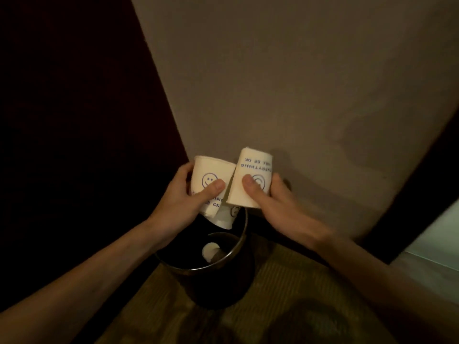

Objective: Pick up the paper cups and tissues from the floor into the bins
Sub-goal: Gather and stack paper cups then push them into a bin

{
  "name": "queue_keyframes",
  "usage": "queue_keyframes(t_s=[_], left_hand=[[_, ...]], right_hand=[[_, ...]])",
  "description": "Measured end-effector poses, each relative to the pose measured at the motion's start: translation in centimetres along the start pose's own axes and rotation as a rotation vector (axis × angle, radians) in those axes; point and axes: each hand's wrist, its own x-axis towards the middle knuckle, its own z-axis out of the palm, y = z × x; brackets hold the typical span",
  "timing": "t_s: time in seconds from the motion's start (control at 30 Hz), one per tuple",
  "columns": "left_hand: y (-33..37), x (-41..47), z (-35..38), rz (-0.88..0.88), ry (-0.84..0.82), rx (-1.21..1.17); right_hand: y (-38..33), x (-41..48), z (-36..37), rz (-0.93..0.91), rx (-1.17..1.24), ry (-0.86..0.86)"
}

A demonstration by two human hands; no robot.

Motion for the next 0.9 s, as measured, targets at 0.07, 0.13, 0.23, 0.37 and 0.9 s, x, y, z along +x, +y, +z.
queue_keyframes(t_s=[0.07,0.13,0.23,0.37,0.9], left_hand=[[-3.1,0.3,-1.4,-0.074,-0.005,-0.026],[-5.6,0.3,-2.5,-0.133,-0.051,-0.011],[-7.8,0.1,-4.1,-0.200,-0.134,0.118],[-8.1,0.1,-5.1,-0.299,-0.216,0.451],[2.8,-5.9,12.2,0.290,-0.814,0.721]], right_hand=[[1.3,0.9,2.7,0.020,-0.176,-0.012],[2.5,1.1,4.8,0.023,-0.384,-0.006],[3.7,0.8,6.6,-0.019,-0.757,-0.066],[4.7,0.0,7.1,-0.050,-0.950,-0.157],[4.3,-17.9,-12.6,0.195,-0.806,-0.145]])
